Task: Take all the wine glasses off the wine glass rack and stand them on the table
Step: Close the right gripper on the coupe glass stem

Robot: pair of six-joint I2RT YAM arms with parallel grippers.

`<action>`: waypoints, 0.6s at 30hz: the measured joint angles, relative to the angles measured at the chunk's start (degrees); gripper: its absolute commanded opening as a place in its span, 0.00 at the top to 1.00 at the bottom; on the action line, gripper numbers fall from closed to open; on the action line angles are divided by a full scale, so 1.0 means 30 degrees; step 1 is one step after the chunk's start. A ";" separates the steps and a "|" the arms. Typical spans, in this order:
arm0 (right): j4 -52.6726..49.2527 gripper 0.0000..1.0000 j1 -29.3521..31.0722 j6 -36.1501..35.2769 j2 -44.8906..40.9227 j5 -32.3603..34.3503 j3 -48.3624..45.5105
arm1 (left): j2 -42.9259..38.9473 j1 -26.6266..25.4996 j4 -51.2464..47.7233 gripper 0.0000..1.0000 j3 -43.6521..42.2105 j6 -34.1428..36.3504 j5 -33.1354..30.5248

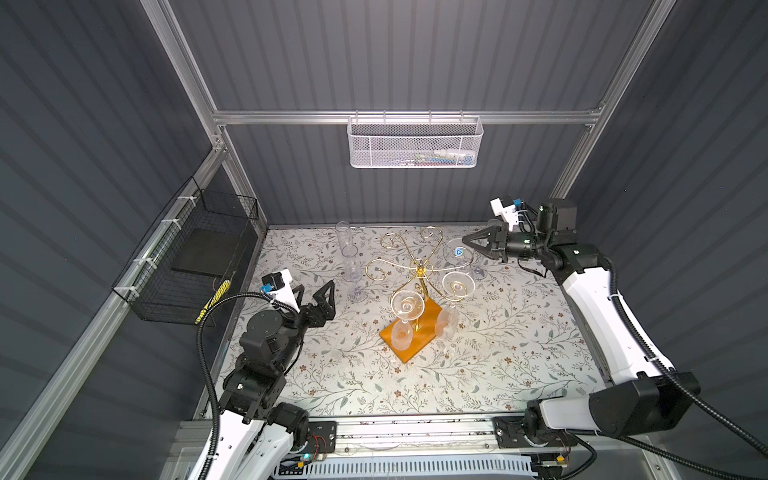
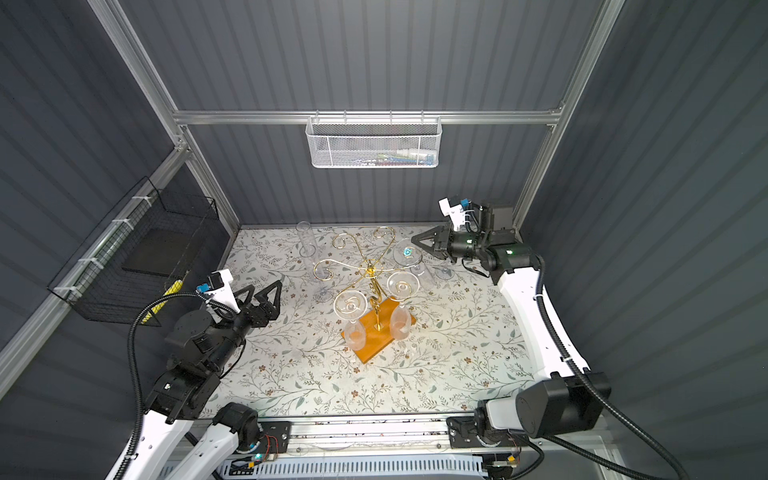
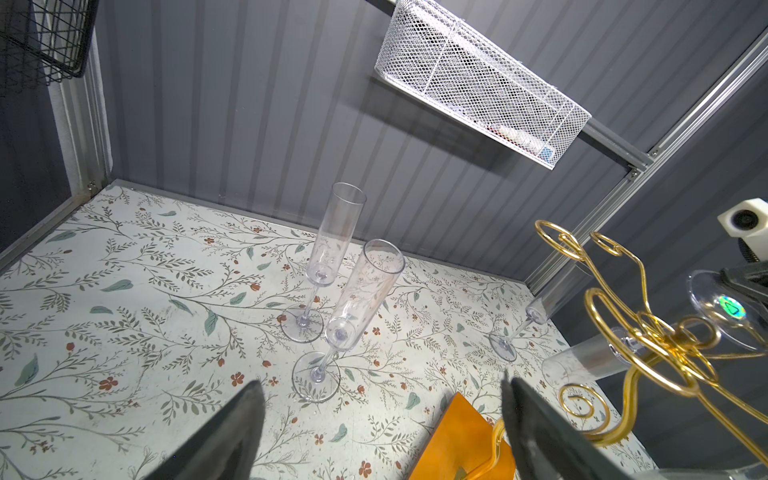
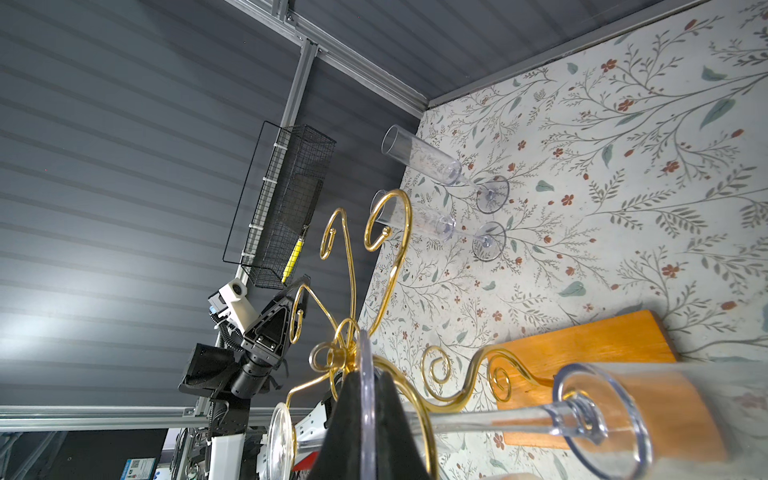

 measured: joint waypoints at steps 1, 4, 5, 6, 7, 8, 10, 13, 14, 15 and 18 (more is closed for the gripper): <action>0.0022 1.00 0.0000 0.0029 0.0000 -0.0029 0.0000 | -0.0036 0.0000 -0.0058 0.09 0.0000 0.0000 0.0000; 0.0095 1.00 0.0000 0.0146 -0.0073 -0.0095 -0.0036 | -0.0189 0.0000 -0.0284 0.09 0.0036 0.0000 0.0000; 0.0138 1.00 0.0000 0.0182 -0.0146 -0.0109 -0.0073 | -0.0240 0.0000 -0.0291 0.09 0.0044 0.0007 0.0000; 0.0168 1.00 0.0000 0.0240 -0.0219 -0.0131 -0.0124 | -0.0270 0.0000 -0.0321 0.09 0.0058 0.0007 0.0000; 0.0226 1.00 0.0000 0.0335 -0.0299 -0.0138 -0.0168 | -0.0306 0.0000 -0.0350 0.09 0.0073 0.0007 0.0000; 0.0350 1.00 0.0000 0.0415 -0.0386 -0.0146 -0.0219 | -0.0335 0.0000 -0.0408 0.09 0.0095 0.0007 -0.0007; 0.0561 1.00 0.0000 0.0648 -0.0510 -0.0160 -0.0306 | -0.0364 0.0000 -0.0423 0.09 0.0124 0.0007 -0.0007; 0.1027 1.00 0.0000 0.1137 -0.0583 -0.0248 -0.0350 | -0.0364 0.0000 -0.0459 0.09 0.0146 0.0007 -0.0007; 0.1348 1.00 0.0000 0.1348 -0.0590 -0.0306 -0.0401 | -0.0364 0.0000 -0.0510 0.09 0.0153 0.0007 -0.0007; 0.1566 1.00 0.0000 0.1537 -0.0597 -0.0342 -0.0437 | -0.0364 0.0000 -0.0583 0.09 0.0168 0.0007 -0.0007; 0.2288 1.00 -0.0022 0.2186 -0.0619 -0.0495 -0.0517 | -0.0364 0.0000 -0.0685 0.09 0.0175 0.0007 -0.0007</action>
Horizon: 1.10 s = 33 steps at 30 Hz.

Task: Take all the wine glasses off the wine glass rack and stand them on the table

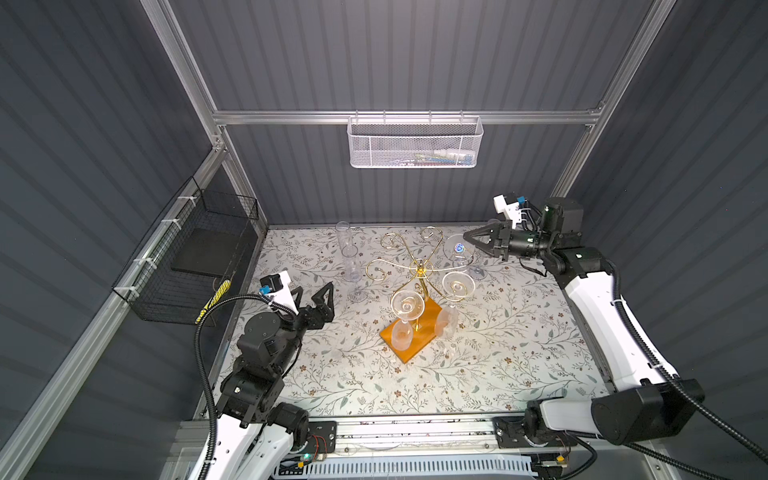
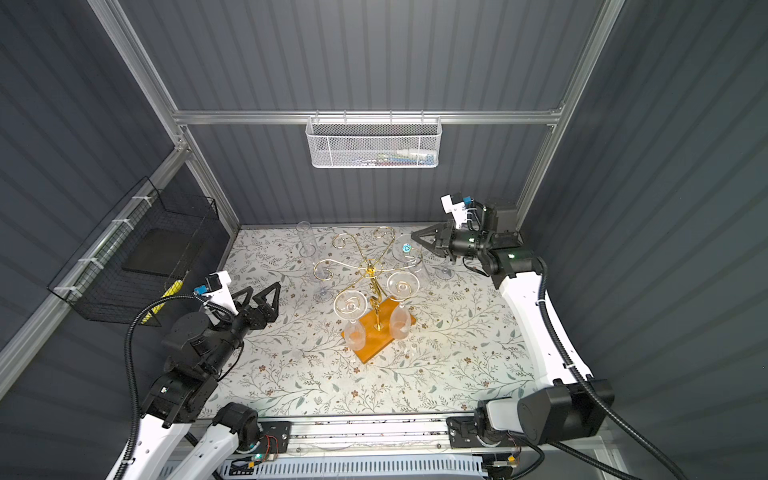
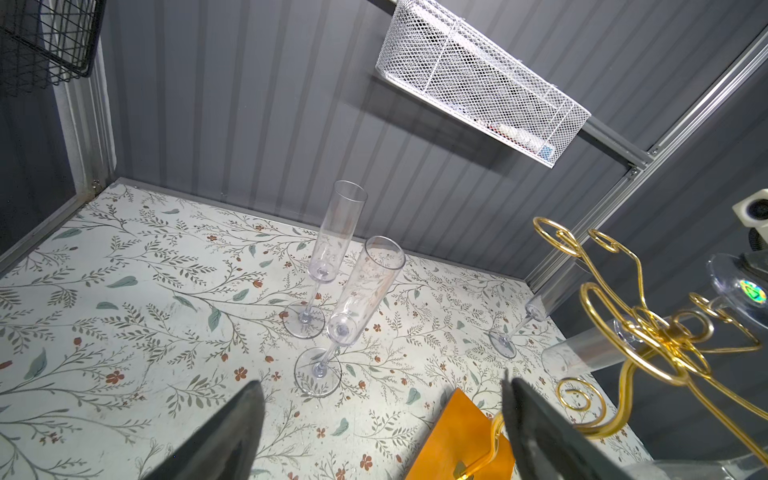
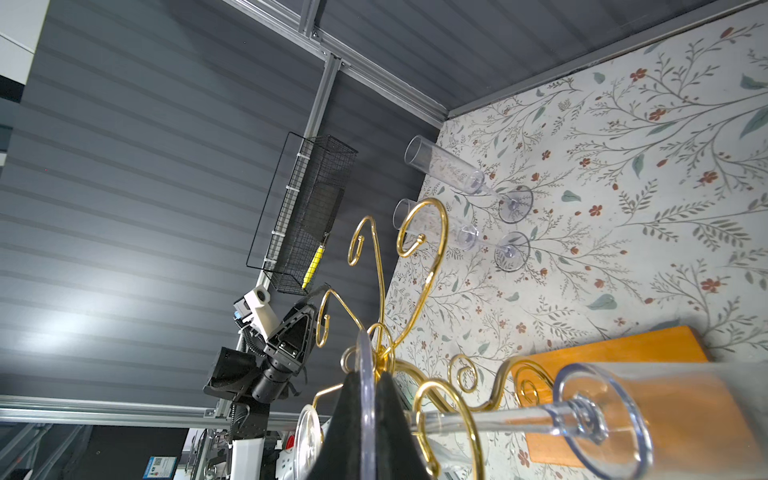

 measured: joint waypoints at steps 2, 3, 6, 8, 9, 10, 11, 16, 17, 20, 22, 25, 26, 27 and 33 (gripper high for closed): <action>0.0459 1.00 -0.0080 0.0437 -0.0007 -0.0109 -0.0007 | 0.0000 0.0000 -0.0007 0.09 0.0007 0.0000 0.0000; 0.0612 1.00 -0.0131 0.0648 -0.0015 -0.0131 -0.0007 | 0.0000 0.0000 -0.0015 0.09 0.0007 0.0000 0.0000; 0.1173 1.00 -0.0321 0.1202 -0.0029 -0.0182 -0.0058 | 0.0000 0.0000 -0.0015 0.09 0.0007 0.0000 0.0000; 0.1559 1.00 -0.0437 0.1654 -0.0124 -0.0240 -0.0335 | 0.0000 0.0000 -0.0015 0.09 0.0007 0.0000 0.0000; 0.1712 1.00 -0.0488 0.1836 -0.0175 -0.0233 -0.0488 | 0.0000 0.0000 -0.0015 0.09 0.0007 0.0000 0.0000; 0.1894 1.00 -0.0532 0.2033 -0.0219 -0.0240 -0.0656 | 0.0000 0.0000 -0.0022 0.09 0.0007 0.0000 0.0000; 0.2127 1.00 -0.0590 0.2295 -0.0233 -0.0248 -0.0816 | 0.0000 0.0000 -0.0022 0.09 0.0007 0.0000 0.0000; 0.3162 1.00 -0.0670 0.3468 -0.0233 -0.0313 -0.1457 | 0.0000 0.0000 -0.0073 0.09 0.0007 0.0007 -0.0066; 0.3366 1.00 -0.0678 0.3723 -0.0233 -0.0328 -0.1537 | 0.0000 0.0000 -0.0073 0.09 0.0007 0.0007 -0.0066; 0.3869 1.00 -0.0692 0.4233 -0.0233 -0.0357 -0.1610 | 0.0000 0.0000 -0.0080 0.09 0.0007 0.0000 -0.0066; 0.4073 1.00 -0.0692 0.4459 -0.0240 -0.0357 -0.1610 | 0.0000 0.0000 -0.0080 0.09 0.0007 0.0007 -0.0066; 0.4269 1.00 -0.0699 0.4692 -0.0328 -0.0321 -0.1639 | -0.0007 0.0000 -0.0087 0.09 0.0007 0.0007 -0.0066; 0.4284 1.00 -0.0707 0.4728 -0.0415 -0.0277 -0.1668 | -0.0036 0.0000 -0.0095 0.09 0.0007 0.0007 -0.0066; 0.4306 1.00 -0.0714 0.4765 -0.0510 -0.0226 -0.1705 | -0.0058 0.0000 -0.0117 0.09 0.0007 0.0007 -0.0066; 0.4313 1.00 -0.0933 0.4860 -0.1239 -0.0029 -0.1938 | -0.0175 0.0000 -0.0168 0.09 0.0007 0.0000 -0.0066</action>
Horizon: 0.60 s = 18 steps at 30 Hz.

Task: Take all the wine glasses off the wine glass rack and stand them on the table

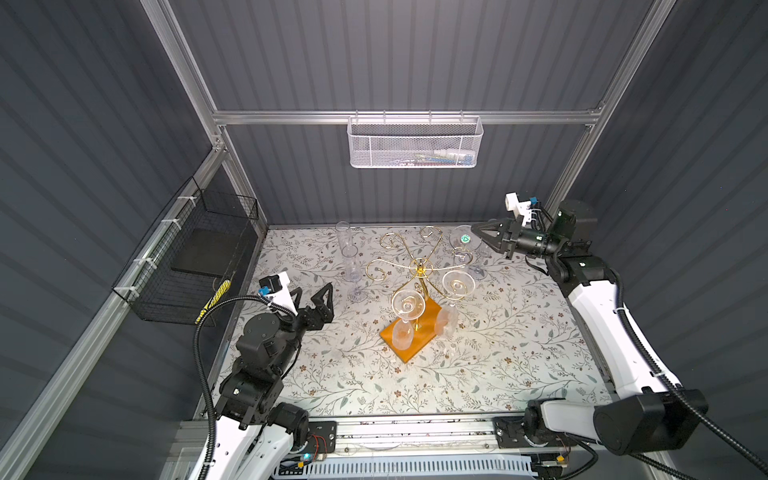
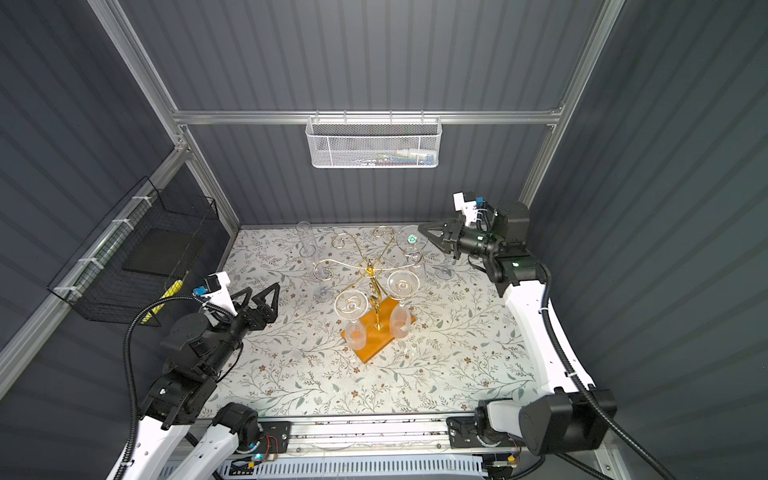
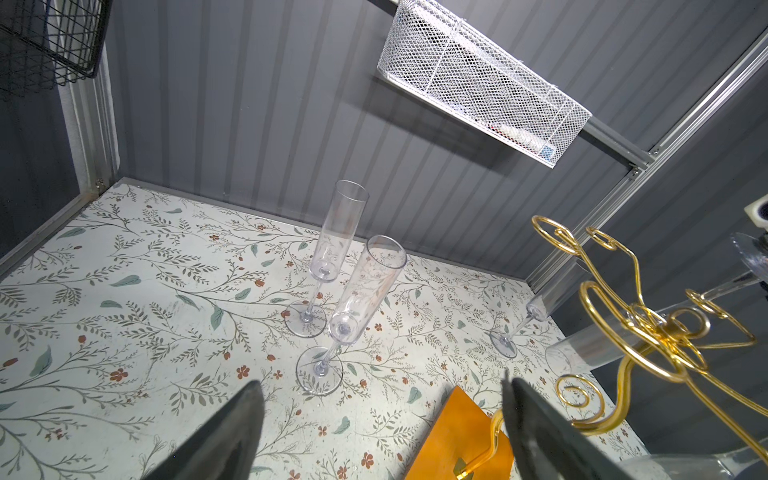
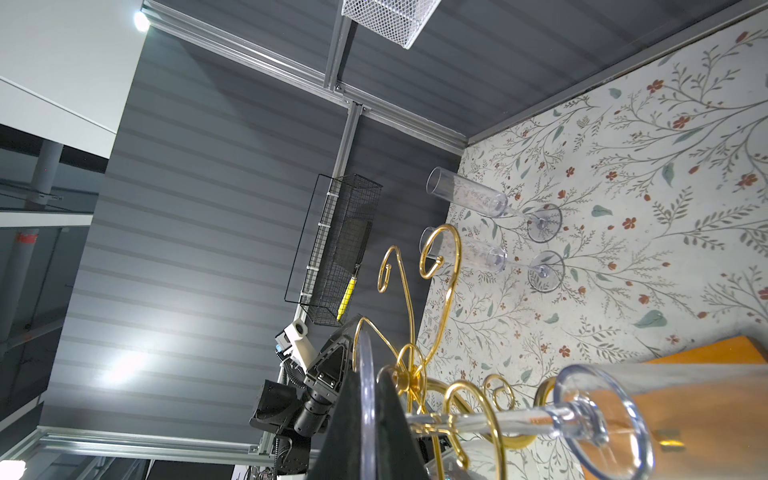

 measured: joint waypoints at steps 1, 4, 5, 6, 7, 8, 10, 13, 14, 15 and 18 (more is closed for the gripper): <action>-0.0015 1.00 -0.0015 0.0007 -0.0131 0.0029 -0.0073 | 0.0000 0.0000 -0.0007 0.09 0.0000 0.0000 0.0000; -0.0080 1.00 -0.0080 -0.0007 -0.0474 0.0080 -0.0342 | 0.0000 0.0000 -0.0095 0.09 0.0000 0.0000 0.0000; -0.0131 1.00 -0.0087 -0.0015 -0.0561 0.0109 -0.0408 | 0.0000 0.0000 -0.0131 0.09 0.0000 0.0000 0.0000; -0.0160 1.00 -0.0102 -0.0015 -0.0641 0.0124 -0.0474 | 0.0000 0.0000 -0.0153 0.09 0.0000 0.0000 0.0000; -0.0168 1.00 -0.0109 -0.0015 -0.0729 0.0175 -0.0554 | 0.0000 0.0000 -0.0153 0.09 0.0000 0.0000 0.0000; -0.0189 1.00 -0.0124 -0.0015 -0.0823 0.0219 -0.0648 | 0.0000 0.0000 -0.0168 0.09 0.0000 0.0000 0.0000; -0.0226 1.00 -0.0131 0.0000 -0.0998 0.0262 -0.0765 | 0.0000 0.0000 -0.0211 0.09 0.0007 0.0000 0.0000; -0.0248 1.00 -0.0131 0.0153 -0.1384 0.0291 -0.1049 | 0.0000 0.0000 -0.0219 0.09 0.0007 0.0000 0.0000; -0.0248 1.00 -0.0131 0.0204 -0.1508 0.0313 -0.1137 | 0.0000 0.0000 -0.0219 0.09 0.0007 0.0000 0.0007; -0.0262 1.00 -0.0131 0.0291 -0.1683 0.0321 -0.1260 | 0.0000 0.0000 -0.0219 0.09 0.0007 0.0000 0.0000; -0.0299 1.00 -0.0124 0.0539 -0.2098 0.0350 -0.1537 | 0.0000 0.0000 -0.0219 0.09 0.0007 0.0000 0.0007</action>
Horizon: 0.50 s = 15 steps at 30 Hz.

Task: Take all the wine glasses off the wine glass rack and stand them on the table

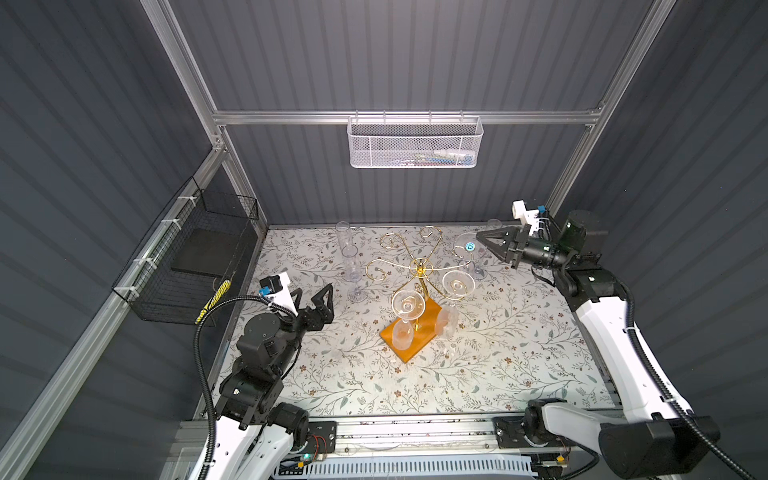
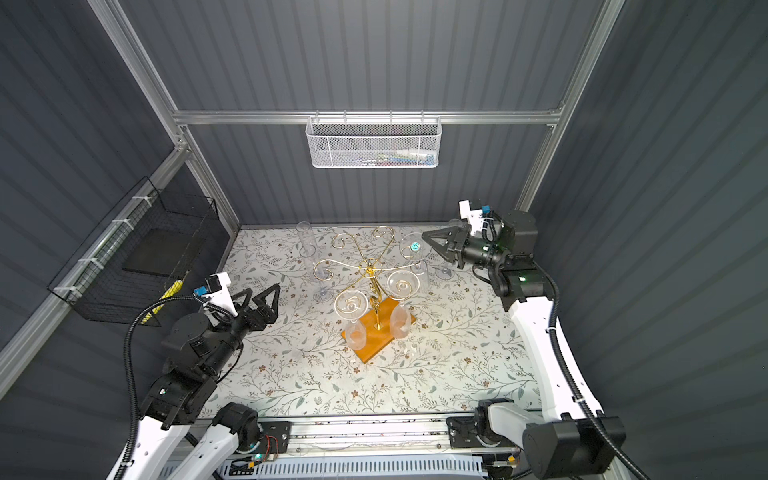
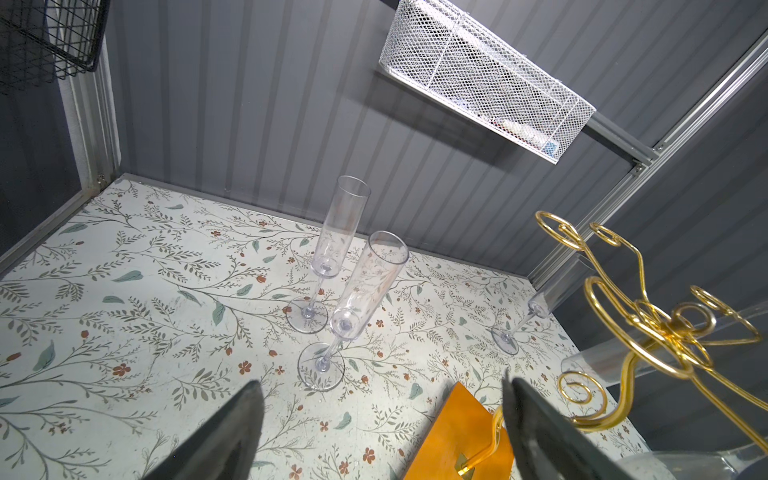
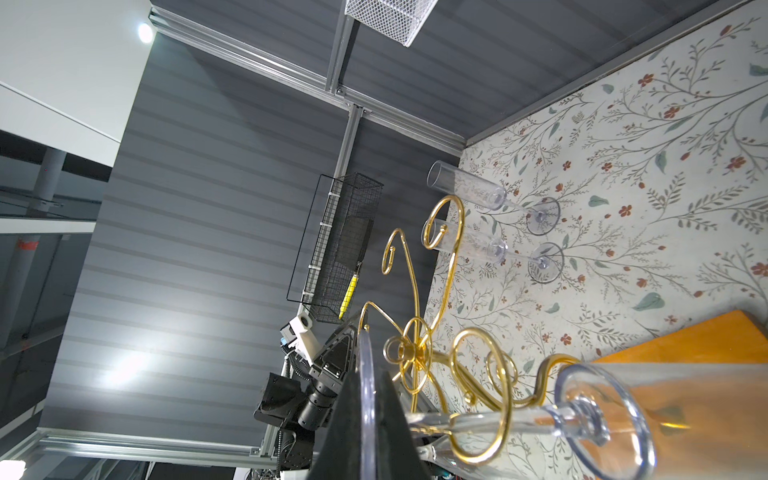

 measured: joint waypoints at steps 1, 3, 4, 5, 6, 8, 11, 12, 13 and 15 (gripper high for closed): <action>-0.0007 1.00 0.0066 0.0095 -0.0117 0.0015 -0.0080 | 0.0000 0.0000 0.0000 0.08 0.0000 0.0000 0.0000; 0.0000 1.00 0.0219 0.0284 -0.0299 0.0080 -0.0204 | 0.0000 0.0000 0.0007 0.08 0.0000 0.0000 -0.0007; 0.0000 1.00 0.0342 0.0350 -0.0364 0.0109 -0.0255 | 0.0000 0.0000 0.0007 0.08 0.0000 0.0000 -0.0007; 0.0000 1.00 0.0481 0.0401 -0.0401 0.0160 -0.0284 | 0.0000 0.0000 0.0007 0.08 0.0000 0.0000 -0.0007; 0.0000 1.00 0.0656 0.0452 -0.0408 0.0204 -0.0284 | 0.0000 0.0000 0.0015 0.08 0.0000 0.0000 -0.0007; 0.0000 1.00 0.0984 0.0510 -0.0401 0.0328 -0.0284 | 0.0000 0.0000 0.0015 0.08 0.0000 0.0007 -0.0007; 0.0124 1.00 0.1450 0.0670 -0.0291 0.0561 -0.0284 | 0.0000 0.0000 0.0015 0.08 0.0000 0.0022 -0.0007; 0.0197 1.00 0.1596 0.0758 -0.0197 0.0619 -0.0284 | 0.0000 0.0000 0.0007 0.08 0.0000 0.0036 -0.0007; 0.0270 1.00 0.1749 0.0816 -0.0073 0.0670 -0.0277 | -0.0029 0.0000 0.0000 0.08 0.0000 0.0066 -0.0007; 0.0321 1.00 0.2055 0.0867 0.0284 0.0758 -0.0182 | -0.0117 0.0000 -0.0051 0.07 0.0000 0.0073 -0.0015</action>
